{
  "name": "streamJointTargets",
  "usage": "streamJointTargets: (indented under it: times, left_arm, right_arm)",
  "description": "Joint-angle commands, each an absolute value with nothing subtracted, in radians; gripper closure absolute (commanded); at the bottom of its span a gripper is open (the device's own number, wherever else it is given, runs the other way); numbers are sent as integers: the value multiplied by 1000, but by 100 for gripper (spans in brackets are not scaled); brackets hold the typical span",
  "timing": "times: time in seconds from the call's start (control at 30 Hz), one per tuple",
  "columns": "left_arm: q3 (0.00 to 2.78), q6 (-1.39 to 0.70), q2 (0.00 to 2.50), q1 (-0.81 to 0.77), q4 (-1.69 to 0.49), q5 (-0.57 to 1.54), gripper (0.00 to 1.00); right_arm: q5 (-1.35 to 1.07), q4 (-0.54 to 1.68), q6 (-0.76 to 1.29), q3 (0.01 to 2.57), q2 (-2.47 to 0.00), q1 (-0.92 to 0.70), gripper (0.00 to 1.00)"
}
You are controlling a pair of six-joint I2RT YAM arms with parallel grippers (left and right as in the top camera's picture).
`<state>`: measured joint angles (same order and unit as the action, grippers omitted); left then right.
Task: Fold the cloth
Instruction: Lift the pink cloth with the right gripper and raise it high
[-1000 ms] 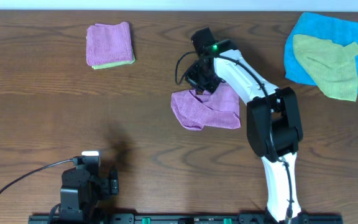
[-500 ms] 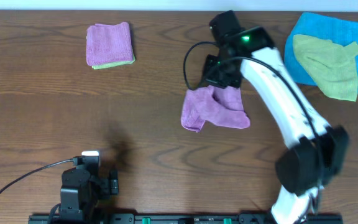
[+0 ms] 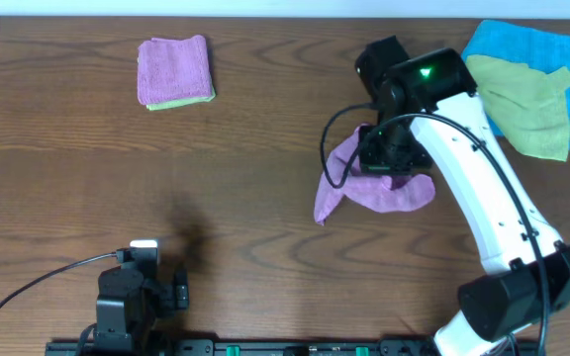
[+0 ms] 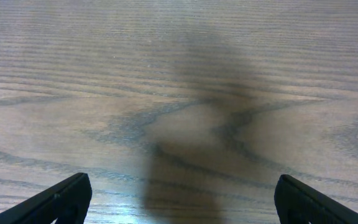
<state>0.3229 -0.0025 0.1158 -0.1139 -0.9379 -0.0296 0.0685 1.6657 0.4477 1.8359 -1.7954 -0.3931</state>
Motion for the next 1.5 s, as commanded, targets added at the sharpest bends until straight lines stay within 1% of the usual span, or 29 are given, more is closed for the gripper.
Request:
streamJointTargets:
  times: [0.0, 0.13, 0.23, 0.4, 0.53, 0.7, 0.83, 0.97, 1.07, 1.2, 1.33, 1.47]
  left_arm:
    - [303, 0, 111, -111, -987, -33, 5]
    - [303, 0, 111, -111, -987, -33, 5]
    - [303, 0, 111, -111, -987, -33, 5]
    - [303, 0, 111, -111, -987, -33, 5]
    - [303, 0, 111, -111, -987, -33, 5]
    - [303, 0, 111, -111, -987, -33, 5]
    - [303, 0, 111, -111, -987, -33, 5]
    - [303, 0, 111, -111, -987, -33, 5]
    - [303, 0, 111, -111, -987, -33, 5]
    - [303, 0, 111, -111, -987, -33, 5]
    - [303, 0, 111, -111, -987, -33, 5]
    - [303, 0, 111, -111, -987, -33, 5]
  right_arm:
    - [221, 1697, 416, 1776, -1792, -392, 99]
    - [237, 1698, 393, 1659, -1792, -392, 99]
    - [293, 1696, 397, 1562, -1792, -392, 99]
    - [439, 1695, 479, 1493, -1792, -371, 99]
    - [441, 1670, 479, 1493, -1773, -324, 99]
    - [432, 1545, 477, 1493, -1745, -257, 99]
    - [315, 1473, 462, 1499, -1745, -242, 99]
    - [231, 1432, 428, 1567, -1745, -245, 99]
    - [182, 1428, 397, 1682, -1745, -244, 99]
    - [176, 1391, 352, 1852, -1745, -244, 99]
    - [187, 1281, 339, 1971, -1745, -243, 99]
    - [163, 1301, 355, 2035, -1740, -257, 99]
